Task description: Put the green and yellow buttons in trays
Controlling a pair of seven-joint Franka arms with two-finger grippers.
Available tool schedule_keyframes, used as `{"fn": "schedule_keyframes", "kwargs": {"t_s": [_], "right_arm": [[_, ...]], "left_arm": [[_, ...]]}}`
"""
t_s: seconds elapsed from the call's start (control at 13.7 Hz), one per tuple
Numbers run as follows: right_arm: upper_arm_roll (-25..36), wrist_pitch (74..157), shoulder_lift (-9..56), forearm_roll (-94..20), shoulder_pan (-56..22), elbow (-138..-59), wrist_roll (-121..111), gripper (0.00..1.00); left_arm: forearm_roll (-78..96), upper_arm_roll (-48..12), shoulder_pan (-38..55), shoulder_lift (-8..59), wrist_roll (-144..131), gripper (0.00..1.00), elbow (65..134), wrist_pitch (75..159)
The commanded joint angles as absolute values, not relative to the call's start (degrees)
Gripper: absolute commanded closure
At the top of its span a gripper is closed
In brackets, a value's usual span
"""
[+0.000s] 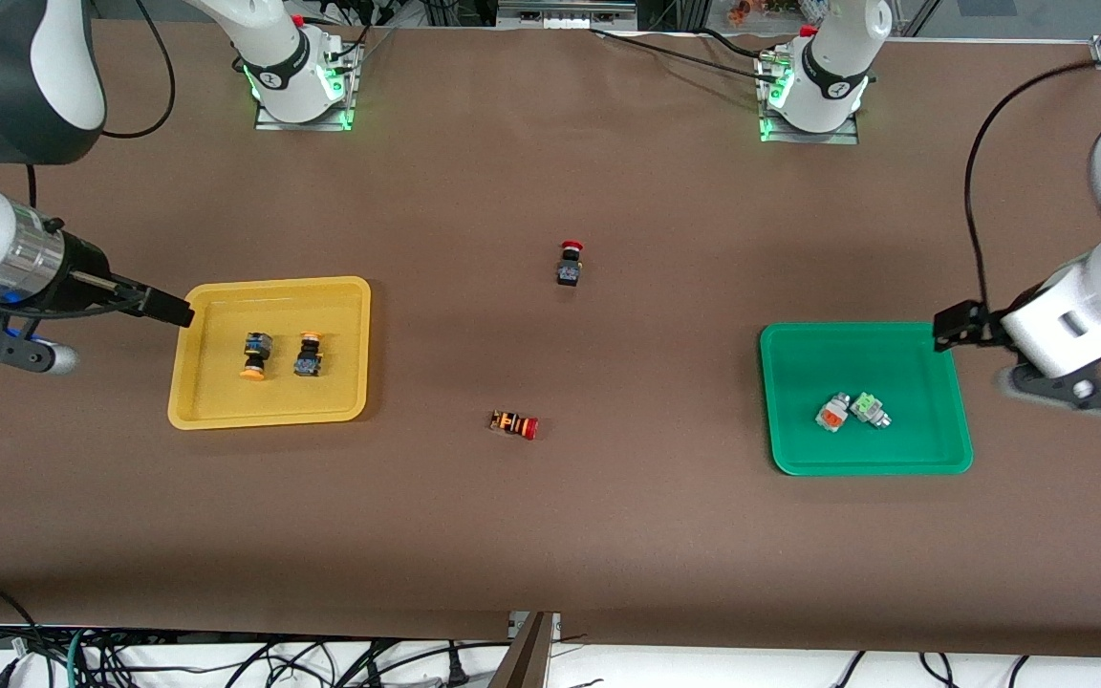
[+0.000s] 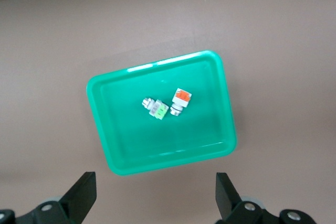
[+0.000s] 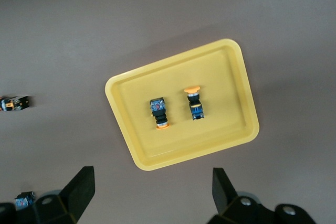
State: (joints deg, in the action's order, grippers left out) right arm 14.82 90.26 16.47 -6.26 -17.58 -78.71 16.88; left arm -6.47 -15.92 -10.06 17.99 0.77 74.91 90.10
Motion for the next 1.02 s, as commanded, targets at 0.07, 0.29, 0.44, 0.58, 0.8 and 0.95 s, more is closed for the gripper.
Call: {"fn": "schedule_keyframes", "kwargs": {"t_s": [0.07, 0.29, 0.44, 0.58, 0.8, 0.95], "right_arm": [[15.9, 89.38, 16.44, -6.24, -17.32, -78.05, 11.44, 0.01], [16.53, 89.9, 15.65, -6.33, -16.88, -78.05, 8.62, 0.01], [13.65, 89.91, 13.81, -6.24, -13.73, -78.39, 8.61, 0.01], [11.08, 90.0, 11.26, -4.32, -11.0, -80.4, 8.61, 0.01], [3.38, 91.31, 5.99, -3.78, -3.03, -85.76, 8.61, 0.01], [-0.08, 93.24, 3.0, -3.52, 0.61, -89.28, 8.61, 0.01]], "left_arm": [[-1.95, -5.74, -0.03, 1.18, -7.91, 0.0, 89.61, 90.0], [-1.32, -5.01, -0.08, -0.71, -7.73, 0.0, 93.6, 92.2], [-1.32, -4.92, -0.87, 1.31, -8.17, 0.0, 91.33, 91.93], [-1.32, -4.92, -2.19, 1.32, -7.47, 0.0, 91.32, 91.06], [-1.32, -5.01, -2.11, 1.41, -7.47, 0.0, 91.06, 90.35], [-1.32, -5.27, -2.11, 1.41, -7.38, 0.0, 91.05, 90.35]]}}
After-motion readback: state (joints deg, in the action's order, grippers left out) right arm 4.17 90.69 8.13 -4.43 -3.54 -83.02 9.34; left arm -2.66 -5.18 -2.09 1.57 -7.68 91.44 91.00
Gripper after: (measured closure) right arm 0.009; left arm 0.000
